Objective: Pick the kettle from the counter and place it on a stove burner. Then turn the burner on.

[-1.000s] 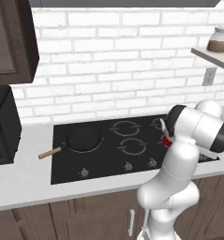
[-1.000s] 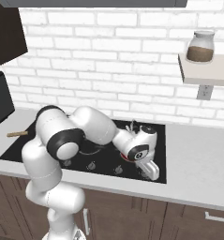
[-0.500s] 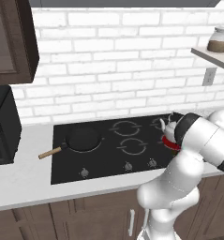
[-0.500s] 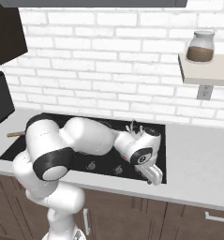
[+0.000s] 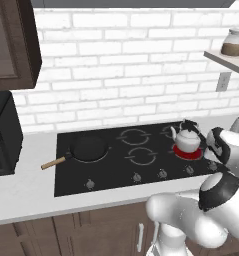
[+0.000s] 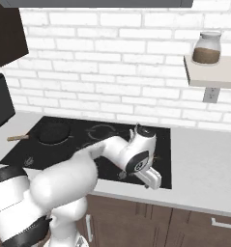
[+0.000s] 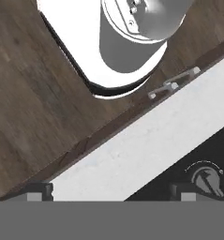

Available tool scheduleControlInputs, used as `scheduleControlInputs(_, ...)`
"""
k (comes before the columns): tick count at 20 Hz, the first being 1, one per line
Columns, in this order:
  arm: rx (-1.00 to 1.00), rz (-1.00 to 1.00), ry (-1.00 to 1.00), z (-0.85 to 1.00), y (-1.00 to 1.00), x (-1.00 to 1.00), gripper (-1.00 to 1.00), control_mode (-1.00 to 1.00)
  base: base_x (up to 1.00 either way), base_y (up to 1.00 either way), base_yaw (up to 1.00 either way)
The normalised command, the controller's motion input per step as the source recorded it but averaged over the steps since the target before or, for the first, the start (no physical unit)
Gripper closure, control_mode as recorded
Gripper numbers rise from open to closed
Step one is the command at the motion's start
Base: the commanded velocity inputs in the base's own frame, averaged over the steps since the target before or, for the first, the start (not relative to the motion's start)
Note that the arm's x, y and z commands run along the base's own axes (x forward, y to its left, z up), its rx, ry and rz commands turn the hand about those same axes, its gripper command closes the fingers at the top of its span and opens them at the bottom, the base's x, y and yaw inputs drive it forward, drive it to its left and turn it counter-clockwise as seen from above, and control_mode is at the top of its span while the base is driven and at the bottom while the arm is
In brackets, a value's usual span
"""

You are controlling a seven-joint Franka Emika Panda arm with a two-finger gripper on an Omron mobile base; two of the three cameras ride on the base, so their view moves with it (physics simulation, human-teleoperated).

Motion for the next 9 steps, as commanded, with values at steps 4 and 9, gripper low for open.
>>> scheduleControlInputs(4, -0.08, 0.09, -0.07, 0.3, 0.36, -0.51, -1.0, -1.0, 0.0, 0.0, 0.0)
scheduleControlInputs(9, -0.04, 0.02, -0.2, 0.58, 0.17, -0.22, -1.0, -1.0, 0.0, 0.0, 0.0)
